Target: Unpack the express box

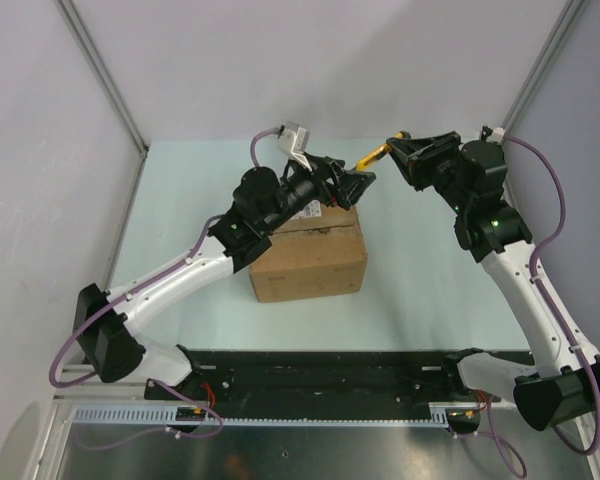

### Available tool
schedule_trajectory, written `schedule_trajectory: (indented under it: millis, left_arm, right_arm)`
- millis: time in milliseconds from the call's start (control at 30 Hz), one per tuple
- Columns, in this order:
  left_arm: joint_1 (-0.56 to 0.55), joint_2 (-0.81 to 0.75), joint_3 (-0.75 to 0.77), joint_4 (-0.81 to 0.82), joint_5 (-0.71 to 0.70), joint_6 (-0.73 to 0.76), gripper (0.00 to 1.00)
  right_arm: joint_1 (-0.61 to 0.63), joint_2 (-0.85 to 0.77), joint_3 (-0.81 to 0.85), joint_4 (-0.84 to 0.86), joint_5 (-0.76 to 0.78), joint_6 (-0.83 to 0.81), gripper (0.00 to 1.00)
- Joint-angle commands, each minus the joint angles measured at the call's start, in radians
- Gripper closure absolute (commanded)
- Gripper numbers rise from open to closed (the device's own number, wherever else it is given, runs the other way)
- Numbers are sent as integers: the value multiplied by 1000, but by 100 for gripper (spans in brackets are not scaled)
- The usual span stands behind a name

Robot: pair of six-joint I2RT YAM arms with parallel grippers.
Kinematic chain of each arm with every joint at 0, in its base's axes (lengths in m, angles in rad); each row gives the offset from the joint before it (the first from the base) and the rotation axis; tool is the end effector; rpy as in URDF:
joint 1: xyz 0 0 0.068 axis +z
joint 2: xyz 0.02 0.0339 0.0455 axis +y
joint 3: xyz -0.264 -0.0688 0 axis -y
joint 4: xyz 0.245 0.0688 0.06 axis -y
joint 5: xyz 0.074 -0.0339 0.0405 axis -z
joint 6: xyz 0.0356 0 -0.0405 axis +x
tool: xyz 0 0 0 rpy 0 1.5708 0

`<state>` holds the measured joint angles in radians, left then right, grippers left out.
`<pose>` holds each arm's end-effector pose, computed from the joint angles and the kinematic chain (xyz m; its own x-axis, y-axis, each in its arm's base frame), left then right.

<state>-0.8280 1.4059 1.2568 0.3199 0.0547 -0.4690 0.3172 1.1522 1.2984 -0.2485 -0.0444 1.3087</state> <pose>0.2257 -0.2487 0.4155 -0.2464 -0.3990 -0.8832 0.7405 0.5104 -0.4371 0.2421 0.0811 0.4386 -0.3666 0.8952 -0.2534 0.0021 0.2731 0.9620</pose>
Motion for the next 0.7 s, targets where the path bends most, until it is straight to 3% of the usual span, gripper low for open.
schedule_trajectory:
  millis: [0,100,300,467,667]
  left_arm:
    - [0,27,38,41,-7,15,4]
    - [-2,33,43,53,5,-6,20]
    - [0,45,46,87,0,-19,30]
    - [0,36,44,108,8,-14,32]
    - [-2,41,29,123,16,-26,54]
  right_arm:
    - [5,0,47,43,-25,11,100]
    - [5,12,53,41,-29,29,100]
    - [5,18,62,32,-41,37,100]
    - [6,12,62,11,-40,32,100]
    - [6,12,62,9,-41,32,100]
